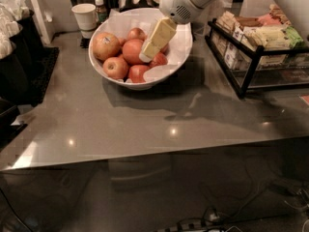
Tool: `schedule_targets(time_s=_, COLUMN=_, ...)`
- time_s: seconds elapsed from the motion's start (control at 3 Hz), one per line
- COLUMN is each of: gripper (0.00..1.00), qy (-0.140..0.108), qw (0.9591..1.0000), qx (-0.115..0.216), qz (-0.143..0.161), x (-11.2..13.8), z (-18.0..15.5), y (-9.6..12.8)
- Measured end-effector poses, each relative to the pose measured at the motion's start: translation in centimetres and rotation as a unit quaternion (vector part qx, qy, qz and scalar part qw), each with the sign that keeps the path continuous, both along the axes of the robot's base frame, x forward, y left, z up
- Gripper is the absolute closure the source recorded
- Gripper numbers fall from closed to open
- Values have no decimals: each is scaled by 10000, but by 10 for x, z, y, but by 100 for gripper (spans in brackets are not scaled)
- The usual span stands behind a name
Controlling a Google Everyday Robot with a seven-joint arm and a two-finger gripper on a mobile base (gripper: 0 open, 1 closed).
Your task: Pick apple from white bowl
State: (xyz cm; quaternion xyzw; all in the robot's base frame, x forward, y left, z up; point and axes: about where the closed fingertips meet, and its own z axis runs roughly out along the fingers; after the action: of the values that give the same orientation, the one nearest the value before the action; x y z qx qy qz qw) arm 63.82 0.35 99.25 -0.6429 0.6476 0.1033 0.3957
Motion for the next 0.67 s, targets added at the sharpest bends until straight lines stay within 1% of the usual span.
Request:
schedule_targets(time_s=0.33, gripper=0, qy=-27, qw=9999, qx=64, qz=-92, x=0, z=-3, y=0)
schedule_targets(time_s=0.67, gripper=0, qy=9, qw=9996, qx=227, qz=155, x=17, z=-13, y=32)
